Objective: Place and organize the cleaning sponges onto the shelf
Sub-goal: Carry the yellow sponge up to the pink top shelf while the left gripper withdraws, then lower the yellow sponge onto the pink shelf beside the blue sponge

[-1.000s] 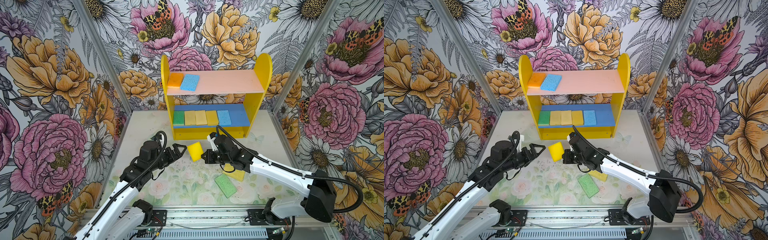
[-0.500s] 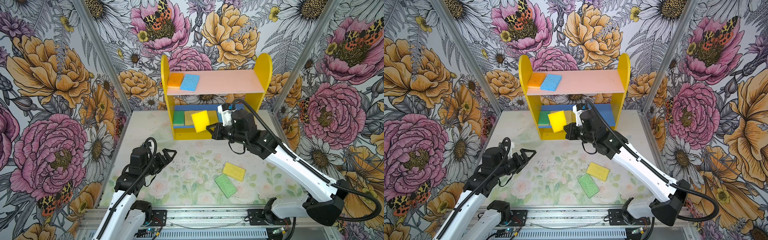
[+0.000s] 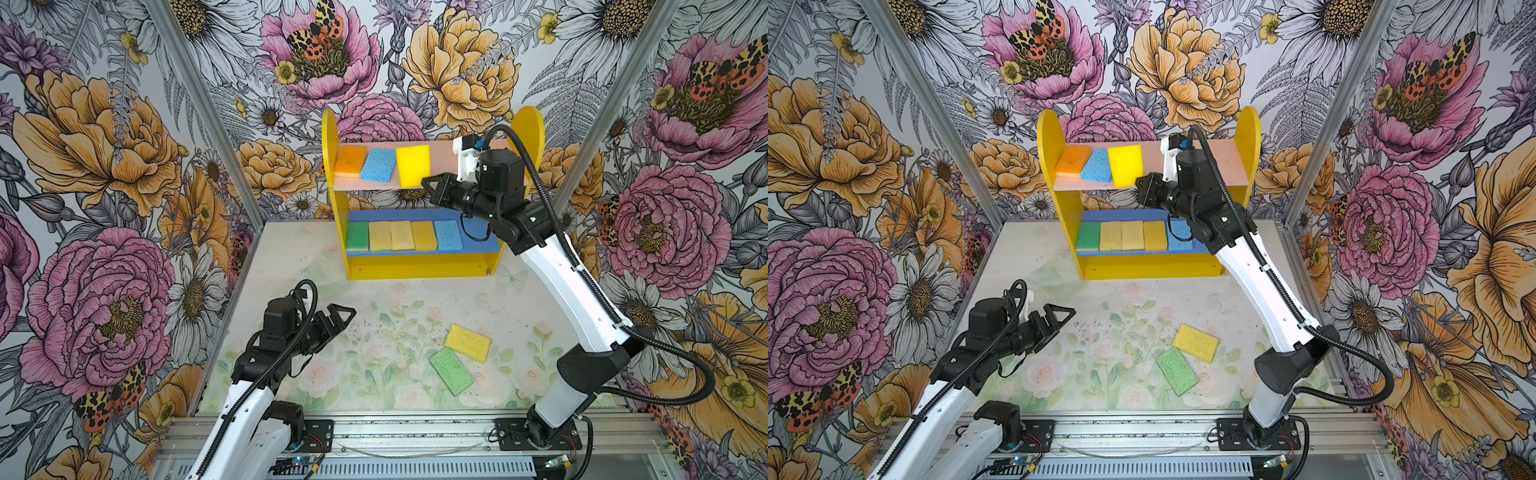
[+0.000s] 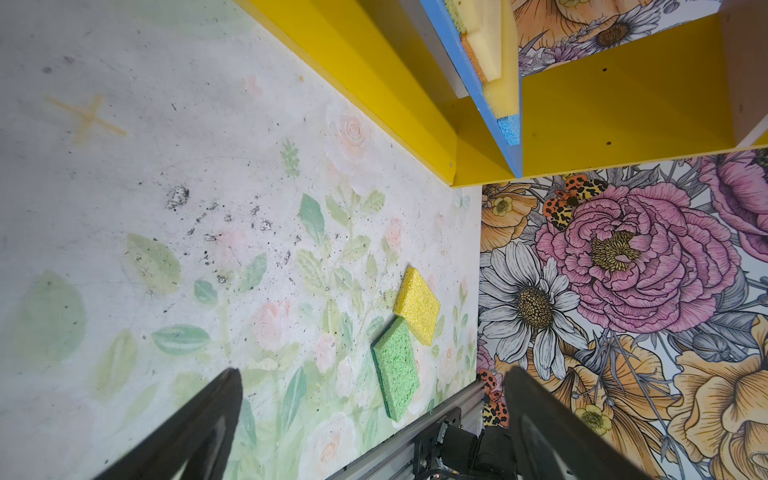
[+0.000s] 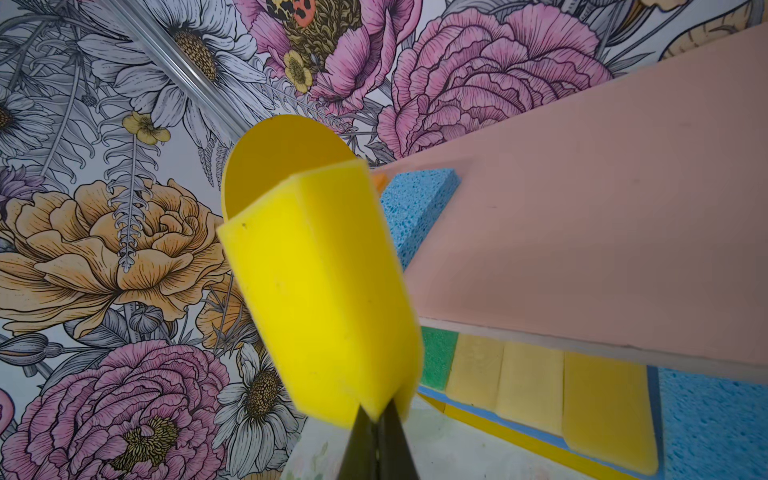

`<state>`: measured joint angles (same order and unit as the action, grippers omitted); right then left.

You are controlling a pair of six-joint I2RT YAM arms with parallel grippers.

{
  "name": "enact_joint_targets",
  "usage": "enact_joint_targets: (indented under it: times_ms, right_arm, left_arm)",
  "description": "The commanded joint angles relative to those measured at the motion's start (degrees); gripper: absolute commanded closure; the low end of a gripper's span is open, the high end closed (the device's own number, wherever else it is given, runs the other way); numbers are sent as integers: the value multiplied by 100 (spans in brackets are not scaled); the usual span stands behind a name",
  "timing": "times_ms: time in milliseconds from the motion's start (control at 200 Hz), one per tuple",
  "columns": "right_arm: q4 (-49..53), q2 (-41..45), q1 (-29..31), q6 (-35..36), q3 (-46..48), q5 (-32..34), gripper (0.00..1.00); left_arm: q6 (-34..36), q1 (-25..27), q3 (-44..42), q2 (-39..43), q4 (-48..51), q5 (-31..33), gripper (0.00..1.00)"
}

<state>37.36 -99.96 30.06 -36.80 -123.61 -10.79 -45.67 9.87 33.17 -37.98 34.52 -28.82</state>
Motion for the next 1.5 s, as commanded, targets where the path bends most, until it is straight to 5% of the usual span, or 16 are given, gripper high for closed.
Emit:
enact_joint_targets:
  times_ms: [0, 525, 825, 1496]
  right_arm:
    - [143, -365, -114, -41, -511, -220, 100]
    - [137, -1276, -457, -349, -1502, -358, 100]
    - [135, -1395, -470, -436, -1630, -417, 69]
    - [158, -1367, -882, -128, -1587, -222, 44]
  left_arm:
    - [251, -95, -30, 26, 166, -192, 1]
    - [340, -255, -30, -157, 204, -390, 1]
    - [324, -287, -55, -114, 204, -421, 1]
    - [317, -346, -74, -75, 200, -471, 1]
